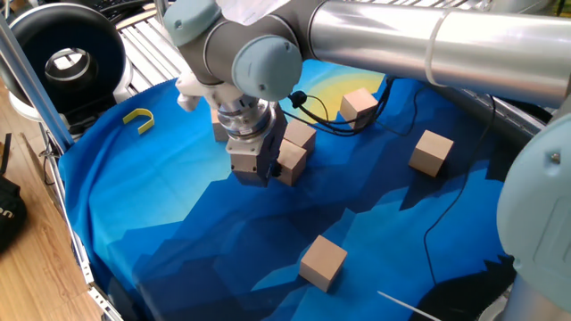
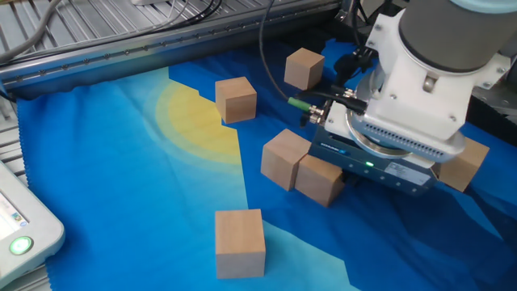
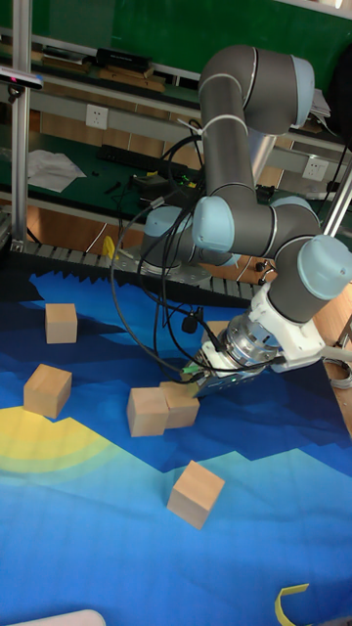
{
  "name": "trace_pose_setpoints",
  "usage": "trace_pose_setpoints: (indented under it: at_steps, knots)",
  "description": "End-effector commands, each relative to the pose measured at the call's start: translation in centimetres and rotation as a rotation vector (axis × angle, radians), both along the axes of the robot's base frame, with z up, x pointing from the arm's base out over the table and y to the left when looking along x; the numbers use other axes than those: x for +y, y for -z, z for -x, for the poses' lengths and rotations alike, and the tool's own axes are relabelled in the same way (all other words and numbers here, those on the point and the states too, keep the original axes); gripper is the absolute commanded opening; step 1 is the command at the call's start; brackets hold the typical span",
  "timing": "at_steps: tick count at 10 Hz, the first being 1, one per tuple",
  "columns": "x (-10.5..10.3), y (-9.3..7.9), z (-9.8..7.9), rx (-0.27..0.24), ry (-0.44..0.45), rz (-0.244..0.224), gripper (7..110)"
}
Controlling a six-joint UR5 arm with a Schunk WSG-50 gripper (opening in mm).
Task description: Stack the blocks into a pyramid shape
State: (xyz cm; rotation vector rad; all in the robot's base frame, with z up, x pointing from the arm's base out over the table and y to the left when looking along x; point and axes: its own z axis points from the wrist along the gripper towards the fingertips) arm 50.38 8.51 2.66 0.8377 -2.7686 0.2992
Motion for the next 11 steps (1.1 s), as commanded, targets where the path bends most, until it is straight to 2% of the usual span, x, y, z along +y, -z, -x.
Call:
trace_pose_setpoints:
  at_steps: [1,2,3,4,5,6,7,8,9,10,11]
  knots:
    - [-0.4,-0.3,-0.5,-0.005,-0.024,-0.002,7]
    - [-0.6,-0.2,-0.6,-0.008,-0.027,-0.001,7]
    - [-0.1,0.0,-0.6,-0.014,-0.006,-0.025,7]
    - [3.0,0.6,-0.2,-0.031,0.129,-0.131,7]
    - [4.4,0.8,-1.3,-0.064,0.215,-0.188,7]
    - [4.4,0.3,-2.9,-0.095,0.251,-0.204,7]
    - [5.0,-0.6,-5.3,-0.148,0.292,-0.258,7]
    - [5.2,-2.2,-7.9,-0.178,0.3,-0.32,7]
    - [3.9,-3.7,-9.8,-0.193,0.296,-0.315,7]
    - [1.4,-5.2,-11.6,-0.214,0.272,-0.25,7]
    - [-0.5,-5.9,-12.9,-0.226,0.25,-0.215,7]
